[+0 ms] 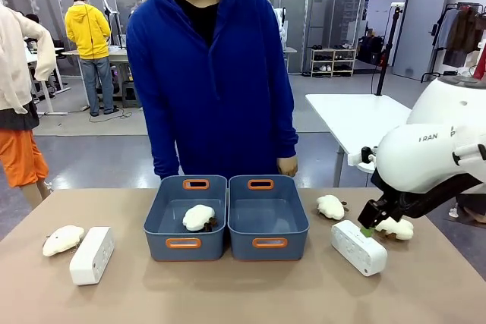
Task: Sort the digital clocks into the basket.
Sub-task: Pick up the Digital clock from the table and place it into the empty Plastic storage basket.
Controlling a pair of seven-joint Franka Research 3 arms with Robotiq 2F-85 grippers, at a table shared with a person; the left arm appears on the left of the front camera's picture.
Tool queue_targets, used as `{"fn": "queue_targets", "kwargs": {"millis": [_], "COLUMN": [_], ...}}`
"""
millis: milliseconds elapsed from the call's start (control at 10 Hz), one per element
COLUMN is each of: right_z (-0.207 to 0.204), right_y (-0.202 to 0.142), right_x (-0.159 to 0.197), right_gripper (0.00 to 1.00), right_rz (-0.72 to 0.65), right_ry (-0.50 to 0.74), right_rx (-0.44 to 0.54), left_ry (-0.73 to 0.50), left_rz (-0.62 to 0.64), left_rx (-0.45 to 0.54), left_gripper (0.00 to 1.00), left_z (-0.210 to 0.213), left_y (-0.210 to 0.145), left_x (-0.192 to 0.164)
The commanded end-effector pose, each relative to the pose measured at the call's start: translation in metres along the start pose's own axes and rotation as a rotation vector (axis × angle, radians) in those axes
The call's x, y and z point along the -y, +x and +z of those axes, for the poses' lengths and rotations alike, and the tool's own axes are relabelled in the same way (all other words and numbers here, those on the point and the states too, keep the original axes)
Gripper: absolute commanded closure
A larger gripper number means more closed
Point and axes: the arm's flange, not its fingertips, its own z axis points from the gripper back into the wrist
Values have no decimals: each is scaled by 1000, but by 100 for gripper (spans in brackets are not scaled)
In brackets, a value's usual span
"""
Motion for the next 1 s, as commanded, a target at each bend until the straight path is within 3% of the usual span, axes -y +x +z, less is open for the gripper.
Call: {"fn": "queue_targets", "kwargs": {"millis": [0,700,800,900], "right_z": [-24,-95,-97,-96], "right_y": [9,0,1,3], "right_x": [-1,-18,-15,-14], "right_gripper": [0,0,12,60], "right_rz": [-76,-132,-138,-150], "right_ry": [13,32,20,13], "right_rx": [25,30,40,40], "left_ry": [-25,-25,-25,-25], "left_rz": [4,4,4,4], "left_rx": [11,11,11,11], "left_gripper": [0,0,0,0], "left_z": [-1,-1,-1,-1], "left_y": [2,2,2,2], "left_x": [-1,-1,-1,-1]}}
